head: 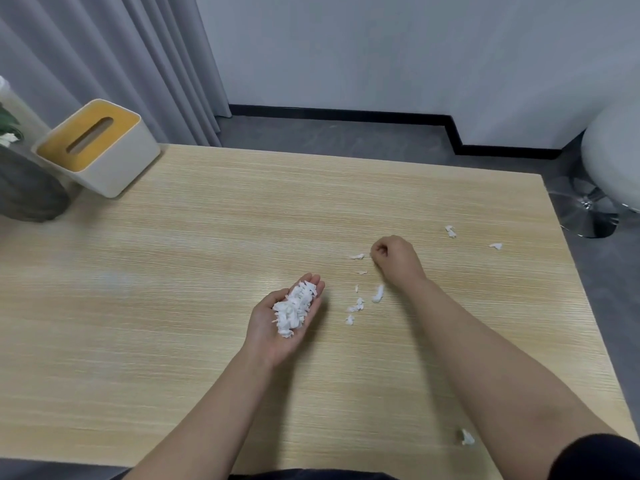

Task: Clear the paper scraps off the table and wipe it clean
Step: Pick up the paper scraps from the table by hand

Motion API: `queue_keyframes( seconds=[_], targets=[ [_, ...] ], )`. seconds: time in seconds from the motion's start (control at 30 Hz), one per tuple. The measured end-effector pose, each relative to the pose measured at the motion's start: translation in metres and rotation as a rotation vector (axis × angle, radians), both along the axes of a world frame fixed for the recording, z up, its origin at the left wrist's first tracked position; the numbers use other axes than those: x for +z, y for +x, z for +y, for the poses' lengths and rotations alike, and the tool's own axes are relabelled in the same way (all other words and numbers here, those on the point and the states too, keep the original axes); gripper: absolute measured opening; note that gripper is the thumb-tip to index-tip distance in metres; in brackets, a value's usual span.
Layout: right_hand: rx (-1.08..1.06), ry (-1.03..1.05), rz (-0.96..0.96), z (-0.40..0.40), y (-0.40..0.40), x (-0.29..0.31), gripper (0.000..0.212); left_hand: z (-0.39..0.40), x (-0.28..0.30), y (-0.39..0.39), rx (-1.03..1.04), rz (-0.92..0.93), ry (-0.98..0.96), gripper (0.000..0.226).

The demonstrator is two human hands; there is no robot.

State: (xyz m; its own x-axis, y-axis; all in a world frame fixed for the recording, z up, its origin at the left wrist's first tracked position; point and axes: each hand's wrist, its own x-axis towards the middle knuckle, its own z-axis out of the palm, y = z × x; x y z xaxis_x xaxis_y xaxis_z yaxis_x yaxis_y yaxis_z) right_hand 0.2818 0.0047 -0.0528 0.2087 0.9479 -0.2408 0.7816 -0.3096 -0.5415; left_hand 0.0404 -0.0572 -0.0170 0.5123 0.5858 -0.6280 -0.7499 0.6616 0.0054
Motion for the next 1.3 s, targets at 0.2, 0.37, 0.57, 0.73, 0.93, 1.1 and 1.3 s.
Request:
queue_keyframes(
  seconds=[0.2,0.37,0.57,0.73,0.93,1.1,1.3],
  targets=[
    [0.239,0.013,-0.023,0.006,-0.007,-0.003,0.011,0.003,-0.004,0.009,-0.003,-0.007,-0.014,0.042],
    [0.333,-0.032,-0.117,0.007,-0.013,-0.008,0.012,0.003,-0.008,0.019,-0.012,0.044,-0.082,0.041],
    [0.307,-0.046,-0.152,0.008,-0.016,-0.007,0.011,0.001,-0.005,0.017,0.009,0.035,-0.062,0.035],
    [0.171,-0.061,-0.114,0.008,-0.023,-0.005,0.020,-0.007,0.002,0.010,0.044,-0.048,0.002,0.063],
    [0.135,-0.085,-0.144,0.005,-0.029,-0.001,0.022,-0.013,0.006,0.003,0.055,-0.025,0.058,0.068],
    [0.104,0.027,-0.019,-0.004,-0.037,0.023,0.019,-0.013,0.006,0.004,0.064,0.031,0.031,0.035],
    [0.285,0.205,0.171,-0.021,-0.060,0.077,0.009,-0.008,0.011,0.013,0.050,0.083,0.038,0.039]
  ],
)
